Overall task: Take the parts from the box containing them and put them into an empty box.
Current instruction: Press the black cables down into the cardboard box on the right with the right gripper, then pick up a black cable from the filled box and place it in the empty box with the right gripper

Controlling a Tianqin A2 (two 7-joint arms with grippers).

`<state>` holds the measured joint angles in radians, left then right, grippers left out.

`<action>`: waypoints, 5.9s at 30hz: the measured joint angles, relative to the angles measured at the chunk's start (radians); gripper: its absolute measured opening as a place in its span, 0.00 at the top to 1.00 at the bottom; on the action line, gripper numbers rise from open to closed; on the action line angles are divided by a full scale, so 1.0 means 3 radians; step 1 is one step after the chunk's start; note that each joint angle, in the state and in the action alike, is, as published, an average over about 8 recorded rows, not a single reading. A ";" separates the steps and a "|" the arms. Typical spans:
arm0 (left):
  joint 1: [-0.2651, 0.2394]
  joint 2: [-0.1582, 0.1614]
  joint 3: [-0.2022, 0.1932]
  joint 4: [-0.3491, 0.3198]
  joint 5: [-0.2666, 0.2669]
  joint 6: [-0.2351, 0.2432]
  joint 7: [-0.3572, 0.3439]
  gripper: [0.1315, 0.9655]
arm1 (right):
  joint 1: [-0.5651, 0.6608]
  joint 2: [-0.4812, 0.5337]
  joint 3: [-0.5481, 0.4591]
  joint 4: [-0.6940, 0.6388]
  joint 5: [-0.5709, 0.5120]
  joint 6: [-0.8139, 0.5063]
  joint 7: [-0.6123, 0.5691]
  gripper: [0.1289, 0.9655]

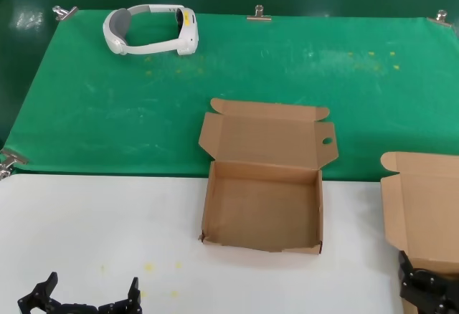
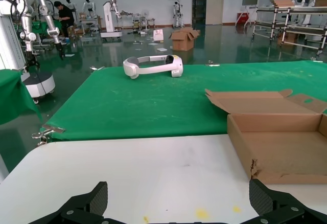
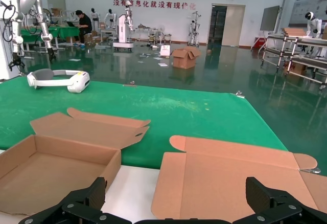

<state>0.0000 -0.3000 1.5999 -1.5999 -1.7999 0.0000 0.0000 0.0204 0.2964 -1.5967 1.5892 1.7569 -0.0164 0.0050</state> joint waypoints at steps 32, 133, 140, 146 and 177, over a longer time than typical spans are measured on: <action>0.0000 0.0000 0.0000 0.0000 0.0000 0.0000 0.0000 0.00 | -0.0011 0.0048 -0.0014 -0.0012 -0.0013 0.0052 -0.0023 0.00; 0.0000 0.0000 0.0000 0.0000 0.0001 0.0000 -0.0001 0.00 | 0.2325 0.1948 -0.3854 -0.1275 0.3320 0.1252 -0.4902 0.19; 0.0000 0.0000 0.0000 0.0000 0.0001 0.0000 -0.0001 0.00 | 0.2307 0.1956 -0.3854 -0.1233 0.3320 0.1276 -0.4889 0.37; 0.0000 0.0000 0.0000 0.0000 0.0001 0.0000 -0.0001 0.00 | 0.2283 0.1978 -0.3854 -0.1198 0.3320 0.1300 -0.4870 0.53; 0.0000 0.0000 0.0000 0.0000 0.0001 0.0000 -0.0001 0.00 | 0.2149 0.2266 -0.3854 -0.0644 0.3320 0.1587 -0.4585 0.91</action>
<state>0.0000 -0.3000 1.6000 -1.5999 -1.7997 0.0000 -0.0002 0.6651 0.9763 -2.7528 1.3959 2.7529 0.4596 -1.3704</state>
